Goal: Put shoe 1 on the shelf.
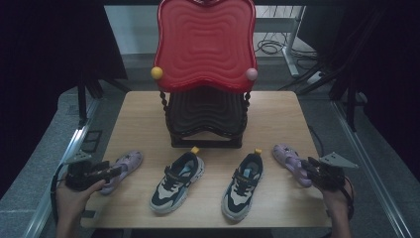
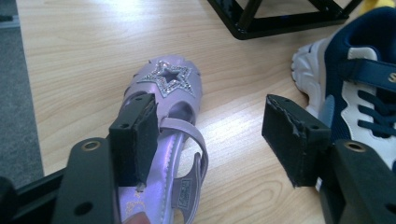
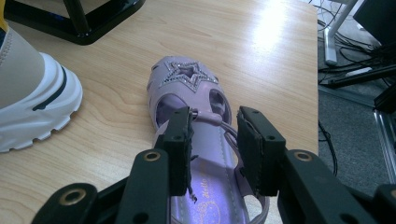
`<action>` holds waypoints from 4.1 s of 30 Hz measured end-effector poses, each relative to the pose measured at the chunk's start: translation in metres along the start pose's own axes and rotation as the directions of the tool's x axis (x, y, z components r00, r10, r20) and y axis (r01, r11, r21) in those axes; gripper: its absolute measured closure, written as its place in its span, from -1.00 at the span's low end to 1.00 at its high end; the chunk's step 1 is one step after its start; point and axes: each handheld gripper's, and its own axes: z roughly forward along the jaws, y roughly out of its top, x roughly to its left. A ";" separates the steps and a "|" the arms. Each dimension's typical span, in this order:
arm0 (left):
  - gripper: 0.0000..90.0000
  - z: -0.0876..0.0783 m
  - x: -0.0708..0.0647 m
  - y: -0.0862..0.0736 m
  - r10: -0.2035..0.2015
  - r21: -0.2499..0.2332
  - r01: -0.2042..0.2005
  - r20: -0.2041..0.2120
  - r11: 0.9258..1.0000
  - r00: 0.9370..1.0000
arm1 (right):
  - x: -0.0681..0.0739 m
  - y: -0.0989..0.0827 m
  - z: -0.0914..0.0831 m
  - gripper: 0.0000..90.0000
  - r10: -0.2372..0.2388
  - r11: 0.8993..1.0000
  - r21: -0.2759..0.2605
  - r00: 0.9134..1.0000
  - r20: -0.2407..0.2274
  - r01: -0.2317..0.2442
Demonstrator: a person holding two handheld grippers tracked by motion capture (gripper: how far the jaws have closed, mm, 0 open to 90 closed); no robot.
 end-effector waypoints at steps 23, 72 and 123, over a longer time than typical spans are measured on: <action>0.06 0.007 0.007 -0.012 0.011 0.087 -0.011 -0.003 0.996 1.000 | 0.001 -0.002 0.003 0.44 0.002 1.000 0.012 1.000 -0.002 -0.002; 0.75 0.029 0.007 -0.020 0.105 0.214 -0.105 0.010 0.971 0.994 | -0.001 -0.001 0.001 0.34 0.029 1.000 -0.006 1.000 -0.010 -0.029; 0.84 0.034 0.003 -0.019 0.108 0.206 -0.106 0.005 0.973 0.994 | -0.001 0.005 -0.001 0.33 0.035 0.999 -0.024 0.998 -0.049 -0.036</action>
